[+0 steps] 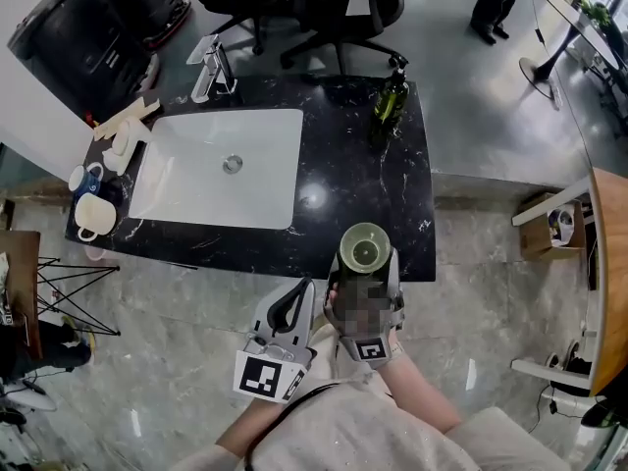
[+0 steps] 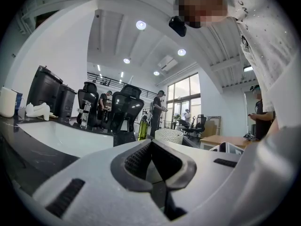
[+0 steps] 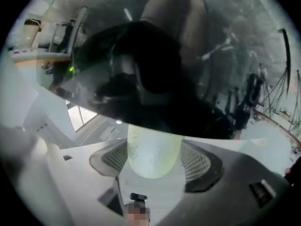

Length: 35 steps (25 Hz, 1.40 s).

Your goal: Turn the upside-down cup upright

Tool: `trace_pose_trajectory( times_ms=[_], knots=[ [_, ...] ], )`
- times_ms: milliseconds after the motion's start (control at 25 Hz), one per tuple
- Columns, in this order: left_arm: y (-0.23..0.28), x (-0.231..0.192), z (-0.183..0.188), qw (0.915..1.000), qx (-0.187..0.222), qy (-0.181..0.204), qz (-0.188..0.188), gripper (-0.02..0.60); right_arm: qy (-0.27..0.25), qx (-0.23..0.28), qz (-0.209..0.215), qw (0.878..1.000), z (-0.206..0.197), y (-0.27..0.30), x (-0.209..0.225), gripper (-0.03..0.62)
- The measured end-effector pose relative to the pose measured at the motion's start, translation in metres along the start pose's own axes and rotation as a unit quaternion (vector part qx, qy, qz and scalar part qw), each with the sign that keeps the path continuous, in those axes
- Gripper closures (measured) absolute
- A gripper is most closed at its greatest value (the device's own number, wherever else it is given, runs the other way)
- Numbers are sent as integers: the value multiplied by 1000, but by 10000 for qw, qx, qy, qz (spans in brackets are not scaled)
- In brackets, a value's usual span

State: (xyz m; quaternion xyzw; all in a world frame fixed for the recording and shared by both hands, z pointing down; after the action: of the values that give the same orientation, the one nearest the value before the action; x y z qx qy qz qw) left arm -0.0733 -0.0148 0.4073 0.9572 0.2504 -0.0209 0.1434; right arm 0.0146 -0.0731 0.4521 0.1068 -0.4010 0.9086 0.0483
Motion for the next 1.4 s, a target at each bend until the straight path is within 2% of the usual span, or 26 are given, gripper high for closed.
trace_pose_trajectory(
  times_ms=[200, 440, 640, 720, 880, 960, 1000, 1160, 1240, 1280, 1320, 1360, 1400],
  knots=[
    [2, 2, -4, 9999, -111, 48, -2, 574, 11, -98, 504, 9987, 3, -1, -10, 247],
    [3, 5, -10, 9998, -192, 37, -4, 574, -23, -338, 613, 9975, 2, -2, -16, 246],
    [5, 6, -14, 9997, -244, -16, -33, 574, -124, -832, 534, 9950, -12, 3, -13, 243],
    [5, 7, -13, 9997, -230, -17, -26, 574, -254, -1026, 502, 9931, -18, 5, -14, 215],
    [4, 7, -11, 9998, -174, 15, 19, 574, -444, -1150, 357, 9917, -22, 1, -17, 195],
    [3, 5, -10, 9999, -152, 9, 56, 574, -750, -1316, 144, 9884, -28, 0, -17, 195],
    [3, 4, -10, 9999, -135, 16, 79, 574, -1027, -1524, -35, 9830, -36, 0, -16, 195],
    [0, 1, -7, 9998, -17, 64, 179, 574, -2067, -2513, -824, 9420, -83, 2, -15, 197],
    [0, 0, -7, 9999, 14, -2, 147, 574, -2489, -2650, -1237, 9233, -96, 2, -18, 198],
    [0, 1, -7, 9999, 34, -40, 107, 574, -2764, -2713, -1590, 9081, -98, -2, -18, 200],
    [1, 3, -7, 9999, 60, -71, 58, 574, -3114, -2846, -2054, 8831, -98, -9, -17, 203],
    [2, 6, -6, 9999, 92, -96, 3, 574, -3515, -3026, -2579, 8476, -98, -17, -15, 217],
    [3, 8, -6, 9998, 122, -113, -53, 574, -3905, -3186, -3088, 8066, -97, -23, -14, 243]
  ],
)
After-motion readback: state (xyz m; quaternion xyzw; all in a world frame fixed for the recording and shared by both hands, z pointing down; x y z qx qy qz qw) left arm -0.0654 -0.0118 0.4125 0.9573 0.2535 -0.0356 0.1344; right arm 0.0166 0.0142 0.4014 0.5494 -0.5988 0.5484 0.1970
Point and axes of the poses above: the fingertips, and each gripper's own axes: y forward along the fingers, x to its right, z out of its top, the point moved 1 cm from there along -y, backward along the fingers, and after that the axes turned 13 degrees about -x, right-handed, at the moved point
